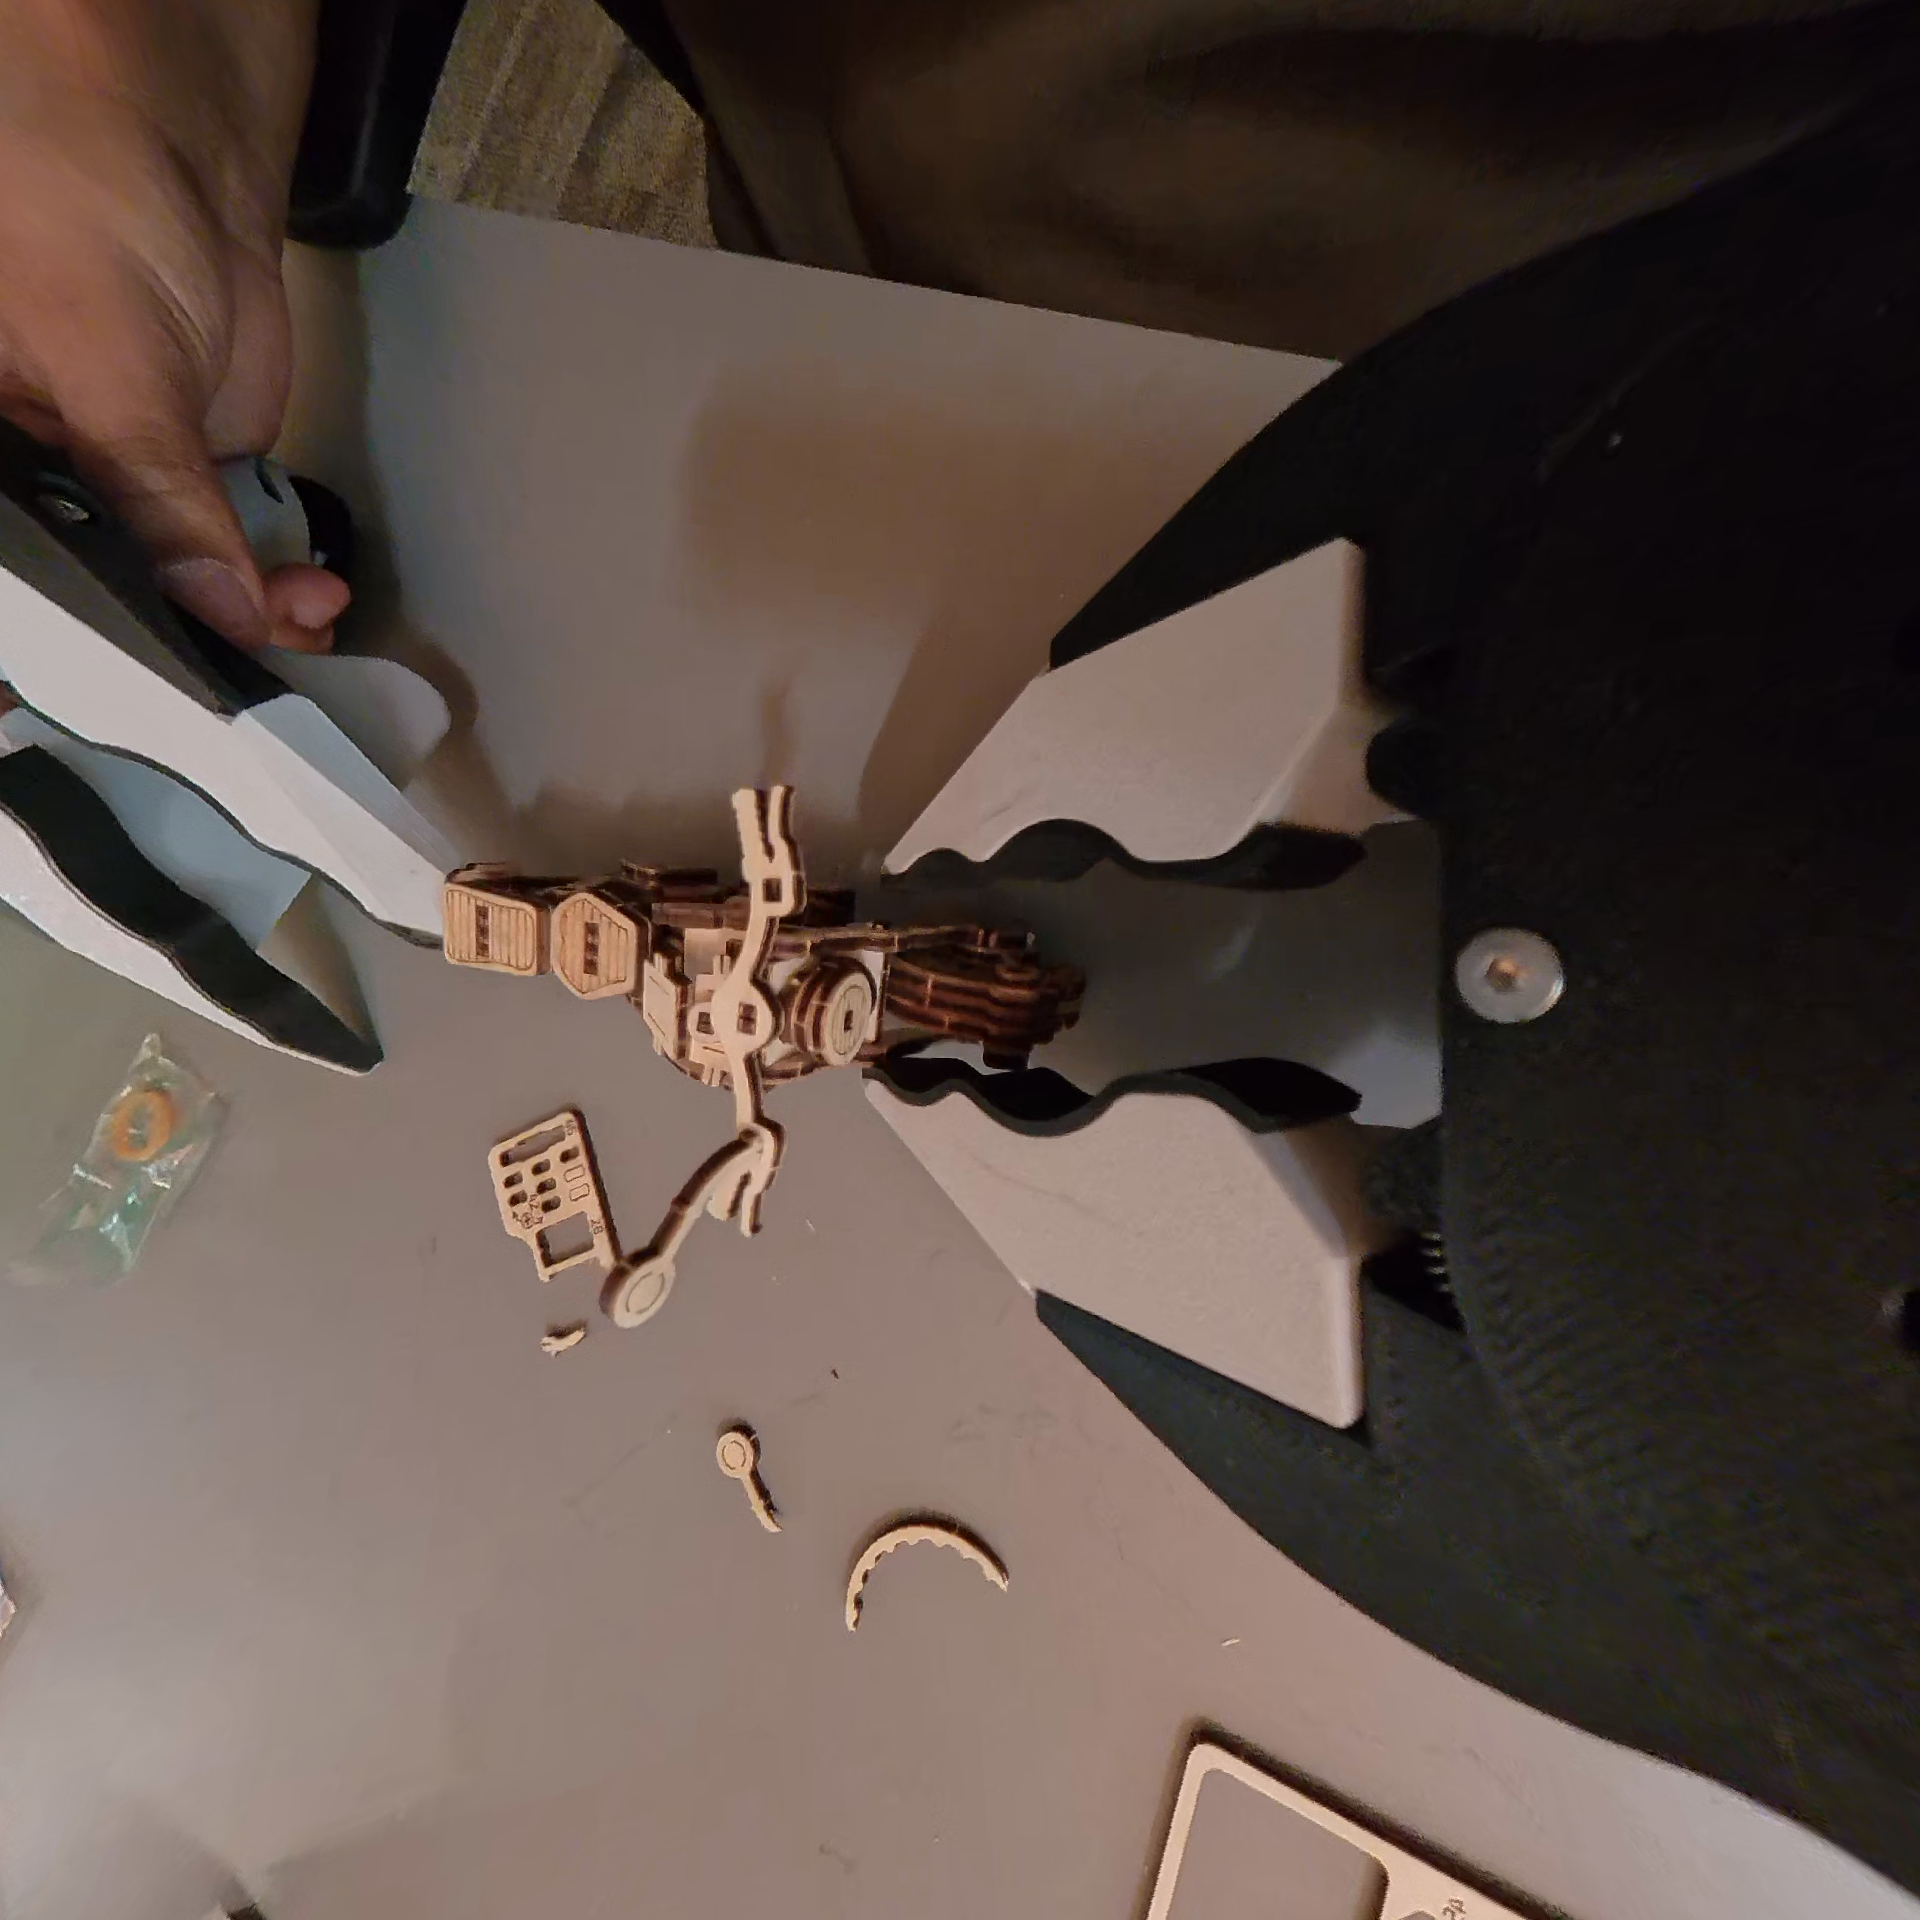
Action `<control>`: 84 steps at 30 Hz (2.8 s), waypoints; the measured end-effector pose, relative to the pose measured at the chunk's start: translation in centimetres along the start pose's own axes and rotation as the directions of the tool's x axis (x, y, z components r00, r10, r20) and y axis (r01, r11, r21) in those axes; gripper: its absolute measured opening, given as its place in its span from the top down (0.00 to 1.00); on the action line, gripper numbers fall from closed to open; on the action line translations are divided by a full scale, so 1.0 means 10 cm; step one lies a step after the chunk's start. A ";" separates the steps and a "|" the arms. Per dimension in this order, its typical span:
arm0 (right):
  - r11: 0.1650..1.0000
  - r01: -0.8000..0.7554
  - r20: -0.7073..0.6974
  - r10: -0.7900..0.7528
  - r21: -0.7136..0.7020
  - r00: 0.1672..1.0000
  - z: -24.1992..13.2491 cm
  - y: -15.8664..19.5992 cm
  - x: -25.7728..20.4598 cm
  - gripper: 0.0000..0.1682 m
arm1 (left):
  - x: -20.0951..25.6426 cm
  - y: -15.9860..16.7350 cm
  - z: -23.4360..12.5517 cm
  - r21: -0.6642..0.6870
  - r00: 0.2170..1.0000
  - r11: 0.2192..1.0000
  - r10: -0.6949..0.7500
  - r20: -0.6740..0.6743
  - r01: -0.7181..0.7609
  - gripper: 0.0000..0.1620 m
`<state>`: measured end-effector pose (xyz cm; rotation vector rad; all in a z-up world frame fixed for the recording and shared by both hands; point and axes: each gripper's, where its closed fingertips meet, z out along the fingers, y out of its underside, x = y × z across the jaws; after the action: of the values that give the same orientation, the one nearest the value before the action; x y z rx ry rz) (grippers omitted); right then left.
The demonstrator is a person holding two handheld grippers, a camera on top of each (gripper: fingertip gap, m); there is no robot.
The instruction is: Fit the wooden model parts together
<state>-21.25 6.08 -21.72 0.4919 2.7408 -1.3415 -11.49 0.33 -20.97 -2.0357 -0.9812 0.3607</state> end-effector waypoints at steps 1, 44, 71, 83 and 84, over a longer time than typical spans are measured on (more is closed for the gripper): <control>1.000 -0.001 0.000 0.001 0.000 1.000 0.00 0.00 0.00 0.62 | 0.00 0.00 0.00 -0.002 1.000 1.000 -0.002 0.002 0.002 0.81; 0.997 -0.068 0.003 0.068 0.023 0.998 -0.02 -0.04 0.07 0.59 | -0.27 0.02 -0.02 0.019 0.978 0.979 -0.202 0.047 0.201 0.55; 0.974 -0.217 0.035 0.215 0.064 0.976 -0.02 -0.11 0.20 0.83 | -0.39 0.00 -0.08 0.070 0.924 0.921 -0.381 -0.036 0.382 0.53; 0.991 -0.105 -0.093 0.112 0.084 0.989 0.04 -0.19 0.22 1.00 | -0.38 -0.03 -0.09 0.080 0.901 0.899 -0.423 -0.100 0.431 0.54; 0.995 -0.069 -0.133 0.078 0.073 0.988 0.04 -0.18 0.26 1.00 | -0.38 -0.04 -0.11 0.087 0.889 0.888 -0.439 -0.129 0.451 0.54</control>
<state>-24.31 5.46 -21.09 0.7068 2.7589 -1.4382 -13.58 -2.99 -20.32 -1.6432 -1.2916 0.0578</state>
